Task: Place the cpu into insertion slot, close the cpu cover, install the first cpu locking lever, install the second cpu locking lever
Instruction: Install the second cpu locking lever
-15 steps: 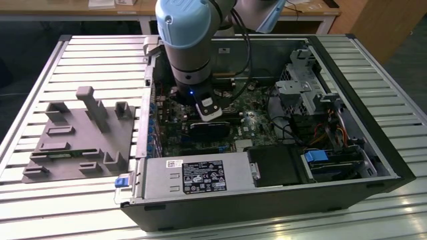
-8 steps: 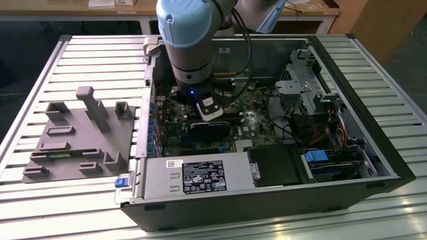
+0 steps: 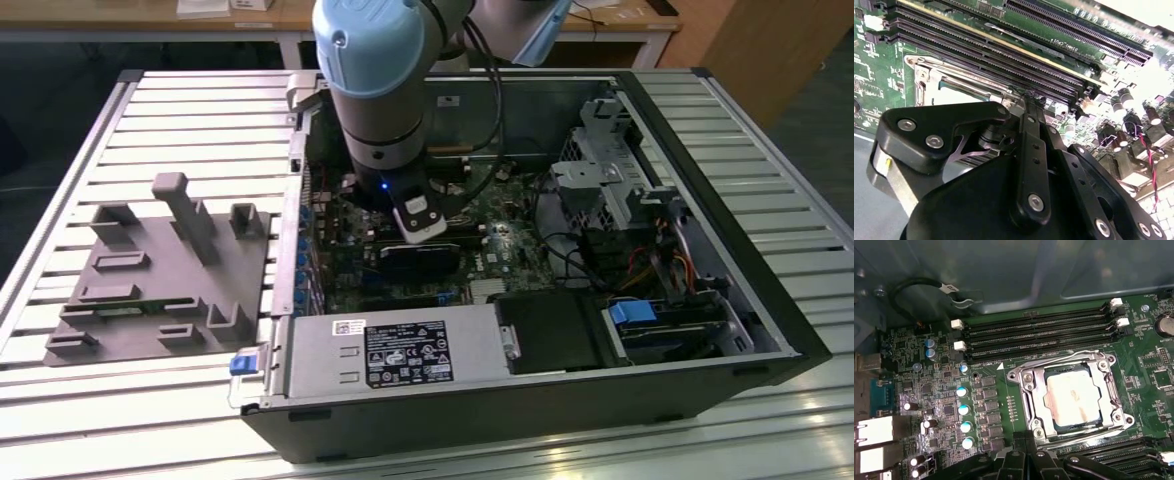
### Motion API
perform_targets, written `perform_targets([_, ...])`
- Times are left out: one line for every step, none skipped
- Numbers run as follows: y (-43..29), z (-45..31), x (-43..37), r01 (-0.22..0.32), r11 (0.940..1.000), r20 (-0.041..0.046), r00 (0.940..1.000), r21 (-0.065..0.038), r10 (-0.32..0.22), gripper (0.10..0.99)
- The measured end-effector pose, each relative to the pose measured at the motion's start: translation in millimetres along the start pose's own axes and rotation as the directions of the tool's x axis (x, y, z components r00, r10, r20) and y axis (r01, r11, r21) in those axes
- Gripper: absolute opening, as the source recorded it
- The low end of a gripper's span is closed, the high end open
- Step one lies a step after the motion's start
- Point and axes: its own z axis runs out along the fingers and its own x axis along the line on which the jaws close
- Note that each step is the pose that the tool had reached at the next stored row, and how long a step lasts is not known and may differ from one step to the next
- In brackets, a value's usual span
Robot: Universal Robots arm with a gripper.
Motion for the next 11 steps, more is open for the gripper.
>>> perform_targets([-0.2, -0.1, -0.1, 0.000, 1.0000, 0.0000, 1.0000, 0.001, 0.000, 0.102])
perform_targets([-0.4, -0.1, -0.1, 0.000, 1.0000, 0.0002, 1.0000, 0.002, 0.000, 0.102])
perform_targets([-0.5, -0.2, -0.1, 0.000, 1.0000, 0.0004, 1.0000, 0.003, 0.000, 0.102])
perform_targets([-0.6, -0.2, -0.2, 0.001, 1.0000, 0.0008, 1.0000, 0.005, -0.001, 0.102])
perform_targets([-0.7, -0.2, -0.2, 0.001, 1.0000, 0.0011, 1.0000, 0.007, -0.001, 0.102])
perform_targets([-0.8, -0.2, -0.2, 0.001, 1.0000, 0.0011, 1.0000, 0.007, -0.001, 0.102])
perform_targets([-0.7, -0.2, -0.2, 0.001, 1.0000, 0.0011, 1.0000, 0.007, -0.001, 0.102])
perform_targets([-0.8, -0.2, -0.2, 0.001, 1.0000, 0.0010, 1.0000, 0.007, -0.001, 0.102])
perform_targets([-0.7, -0.3, -0.2, 0.002, 1.0000, 0.0010, 1.0000, 0.007, -0.002, 0.102])
perform_targets([-0.6, -1.0, -0.2, 0.002, 1.0000, 0.0007, 1.0000, 0.007, -0.002, 0.102])
perform_targets([-0.4, -1.8, -0.2, 0.002, 1.0000, 0.0007, 1.0000, 0.007, -0.002, 0.102])
